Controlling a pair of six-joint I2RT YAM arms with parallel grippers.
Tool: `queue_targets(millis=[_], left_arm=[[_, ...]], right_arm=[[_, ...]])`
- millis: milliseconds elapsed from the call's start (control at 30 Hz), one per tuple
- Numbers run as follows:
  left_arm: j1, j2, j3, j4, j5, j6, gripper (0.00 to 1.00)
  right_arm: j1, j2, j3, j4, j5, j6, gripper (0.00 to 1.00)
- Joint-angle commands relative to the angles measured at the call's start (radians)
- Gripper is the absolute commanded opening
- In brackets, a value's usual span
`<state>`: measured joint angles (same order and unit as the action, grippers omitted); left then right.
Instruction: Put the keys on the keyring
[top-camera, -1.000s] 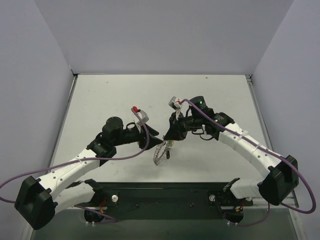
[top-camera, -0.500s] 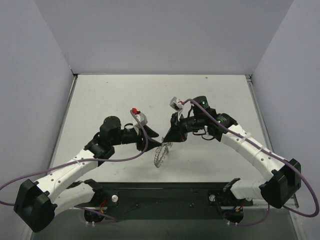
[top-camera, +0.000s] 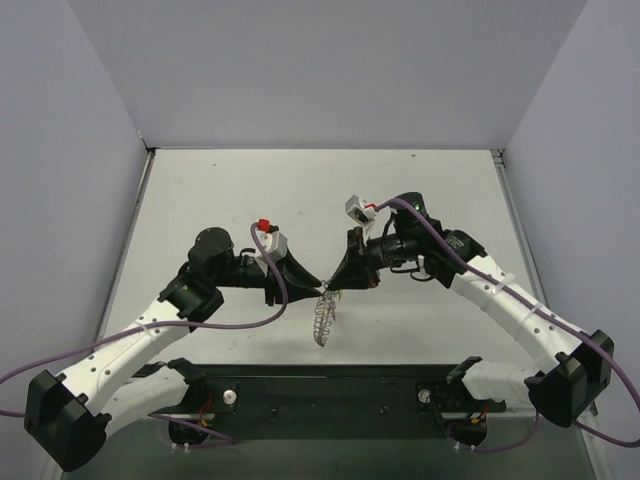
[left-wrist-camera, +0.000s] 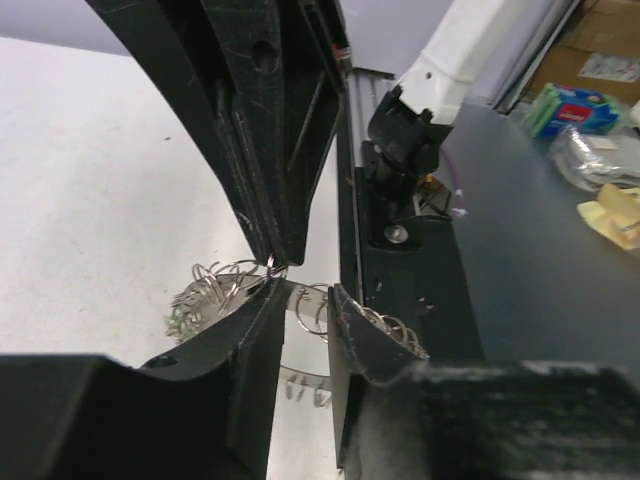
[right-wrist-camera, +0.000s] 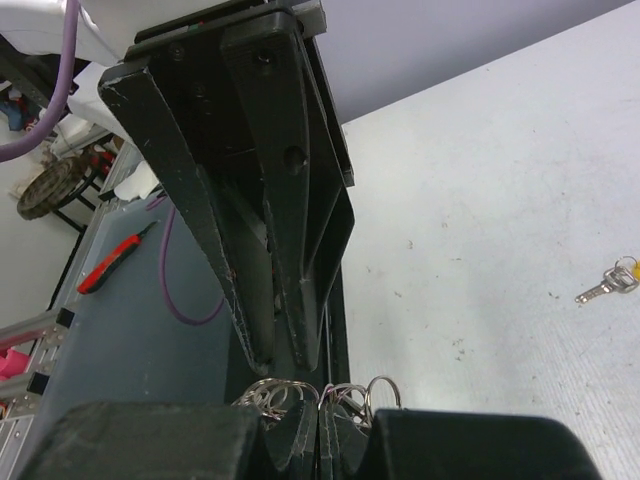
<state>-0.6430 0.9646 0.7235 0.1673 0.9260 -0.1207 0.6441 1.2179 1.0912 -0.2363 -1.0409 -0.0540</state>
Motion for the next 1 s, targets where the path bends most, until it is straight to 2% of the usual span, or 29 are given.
queue_targets(millis=[0,200,367,967], left_arm=[[0.009,-0.009,0.053,0.028,0.111,-0.02,0.29],[0.009,0.003,0.063,-0.011,0.082,-0.014,0.29],[0.009,0.026,0.051,0.07,0.08,-0.054,0.31],[0.009,0.103,0.085,0.127,0.099,-0.083,0.32]], right_arm=[[0.005,-0.057,0.044,0.046,-0.085,-0.014,0.0],[0.005,-0.066,0.047,0.048,-0.09,-0.012,0.0],[0.005,-0.07,0.047,0.051,-0.096,-0.009,0.0],[0.006,-0.063,0.045,0.055,-0.091,-0.003,0.0]])
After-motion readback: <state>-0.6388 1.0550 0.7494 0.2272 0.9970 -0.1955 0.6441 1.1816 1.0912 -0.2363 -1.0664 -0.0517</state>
